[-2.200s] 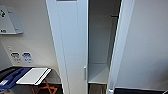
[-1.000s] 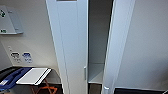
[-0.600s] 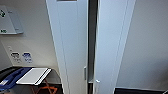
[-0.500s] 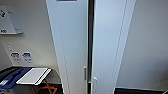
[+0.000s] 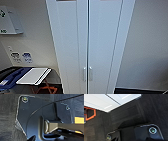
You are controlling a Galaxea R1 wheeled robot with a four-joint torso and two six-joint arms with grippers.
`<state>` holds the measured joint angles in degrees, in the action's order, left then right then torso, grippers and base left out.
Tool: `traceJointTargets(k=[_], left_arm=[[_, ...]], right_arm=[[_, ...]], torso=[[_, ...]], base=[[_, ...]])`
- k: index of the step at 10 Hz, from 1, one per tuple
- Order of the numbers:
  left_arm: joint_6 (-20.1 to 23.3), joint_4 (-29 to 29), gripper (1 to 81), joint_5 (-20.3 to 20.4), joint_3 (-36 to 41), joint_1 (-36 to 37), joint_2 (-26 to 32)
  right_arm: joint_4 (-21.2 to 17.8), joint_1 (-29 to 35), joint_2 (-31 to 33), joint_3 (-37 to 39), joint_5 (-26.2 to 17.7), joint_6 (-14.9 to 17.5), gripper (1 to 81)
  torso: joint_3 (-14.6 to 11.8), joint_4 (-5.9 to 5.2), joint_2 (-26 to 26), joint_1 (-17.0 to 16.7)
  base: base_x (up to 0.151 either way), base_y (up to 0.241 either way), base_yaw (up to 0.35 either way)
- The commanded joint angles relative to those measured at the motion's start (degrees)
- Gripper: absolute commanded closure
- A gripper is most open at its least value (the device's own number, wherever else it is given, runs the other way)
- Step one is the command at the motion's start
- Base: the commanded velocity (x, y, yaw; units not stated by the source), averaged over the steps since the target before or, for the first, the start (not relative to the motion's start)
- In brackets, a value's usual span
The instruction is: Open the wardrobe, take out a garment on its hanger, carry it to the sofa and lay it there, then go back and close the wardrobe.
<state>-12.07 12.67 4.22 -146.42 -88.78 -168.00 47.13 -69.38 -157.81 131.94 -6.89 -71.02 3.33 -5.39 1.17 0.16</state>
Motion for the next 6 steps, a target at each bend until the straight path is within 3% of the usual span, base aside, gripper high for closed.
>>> traceJointTargets(k=[1, 3, 6], left_arm=[[0.12, 0.52, 1.0, -1.93, -2.47, 2.6, -1.38], [0.12, 0.61, 1.0, -1.67, -2.47, 2.69, -1.29], [0.12, 0.08, 1.0, 0.7, -2.64, 2.52, -1.11]], right_arm=[[18.05, -7.21, -2.53, 10.06, 3.71, 0.36, 1.0], [23.09, -12.06, -3.42, 12.1, 7.33, 0.27, 1.0], [25.38, -16.54, -6.04, 15.34, 9.26, 0.18, 1.0]], torso=[[0.0, 0.0, 0.0, 0.0], [-0.02, 0.0, 0.02, -0.02], [-0.04, 0.0, 0.06, -0.06]], base=[[0.0, 0.0, 0.0], [0.0, 0.0, 0.0], [0.0, 0.0, 0.0]])
